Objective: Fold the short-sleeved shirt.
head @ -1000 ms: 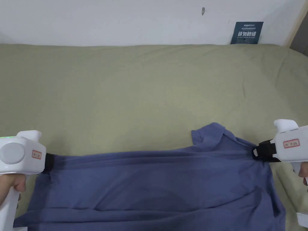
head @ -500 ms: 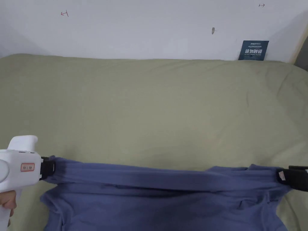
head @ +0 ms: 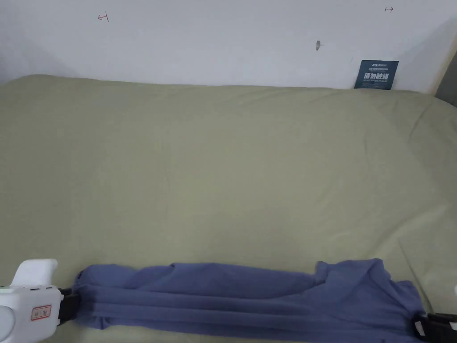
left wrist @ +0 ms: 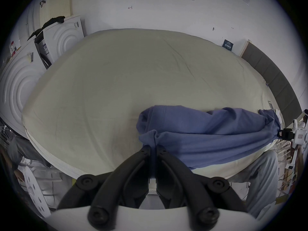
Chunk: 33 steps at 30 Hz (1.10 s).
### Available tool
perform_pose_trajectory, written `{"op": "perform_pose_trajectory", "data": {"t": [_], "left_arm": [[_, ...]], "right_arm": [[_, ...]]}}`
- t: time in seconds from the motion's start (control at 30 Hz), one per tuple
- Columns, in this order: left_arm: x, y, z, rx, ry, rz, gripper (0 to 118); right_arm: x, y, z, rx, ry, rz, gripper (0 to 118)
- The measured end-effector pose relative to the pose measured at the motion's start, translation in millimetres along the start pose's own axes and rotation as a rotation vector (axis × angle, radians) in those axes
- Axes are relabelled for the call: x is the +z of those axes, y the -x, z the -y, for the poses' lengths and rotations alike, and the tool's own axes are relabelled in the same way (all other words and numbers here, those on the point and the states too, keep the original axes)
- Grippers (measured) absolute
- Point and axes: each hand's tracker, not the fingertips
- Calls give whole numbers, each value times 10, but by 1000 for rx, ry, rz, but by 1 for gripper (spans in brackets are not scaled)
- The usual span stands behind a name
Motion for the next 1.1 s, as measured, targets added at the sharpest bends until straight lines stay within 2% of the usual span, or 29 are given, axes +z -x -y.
{"op": "perform_pose_trajectory", "data": {"t": [0.07, 0.1, 0.13, 0.17, 0.2, 0.23, 0.27, 0.3, 0.37, 0.47, 0.5, 0.53, 0.57, 0.6, 0.63, 0.67, 0.7, 0.77, 0.83, 0.93, 1.1], "left_arm": [[-22, -6, 6, 4, 1, -1, 6], [-4, -18, 5, 4, 0, -3, 10], [6, -25, 5, 3, -7, -7, 24], [24, -37, 3, -8, -17, -24, 52], [32, -41, -7, -27, -16, -45, 92], [54, -42, -3, -30, -19, -59, 107], [90, -49, 0, -37, -35, -81, 109], [183, -76, -10, -48, -98, -118, 109], [330, -148, -50, -58, -139, -163, 109], [665, -316, -142, -27, -257, -115, 107], [762, -365, -161, -12, -296, -83, 104], [869, -440, -188, -10, -332, -46, 98], [952, -513, -204, -10, -360, -25, 85], [1044, -607, -216, -12, -396, 0, 62], [1079, -656, -216, -13, -419, 18, 39], [1116, -721, -210, -18, -436, 23, 14], [1148, -803, -195, -31, -448, 15, 3], [1178, -914, -160, -40, -489, 14, 3], [1183, -995, -136, -57, -499, 29, 3], [1134, -1046, -97, -80, -519, 27, 3], [1068, -907, -53, -52, -519, 25, 3]], "right_arm": [[-16, 2, 9, 1, 10, 2, 6], [-23, 14, 9, 2, 14, 5, 6], [-13, 28, 7, 9, 14, 12, 18], [13, 51, 5, 16, 16, 30, 51], [32, 74, -2, 19, 24, 97, 106], [53, 80, 1, 13, 12, 102, 118], [122, 73, 15, -12, -128, 102, 112], [207, 7, 4, -39, -88, 96, 107], [303, 14, -48, -87, -112, 112, 109], [578, 248, -174, -61, -238, 115, 108], [659, 369, -218, -46, -273, 129, 102], [753, 501, -233, -35, -357, 127, 90], [807, 583, -239, -47, -415, 122, 72], [875, 727, -248, -61, -472, 126, 46], [911, 843, -246, -66, -516, 130, 28], [934, 955, -236, -56, -557, 127, 15], [922, 1029, -219, -61, -593, 125, 8], [925, 1209, -178, -66, -660, 156, 2], [907, 1423, -142, -30, -681, 158, 1], [832, 1643, -112, 8, -675, 159, 1], [720, 1859, -80, 24, -646, 123, 1]]}}
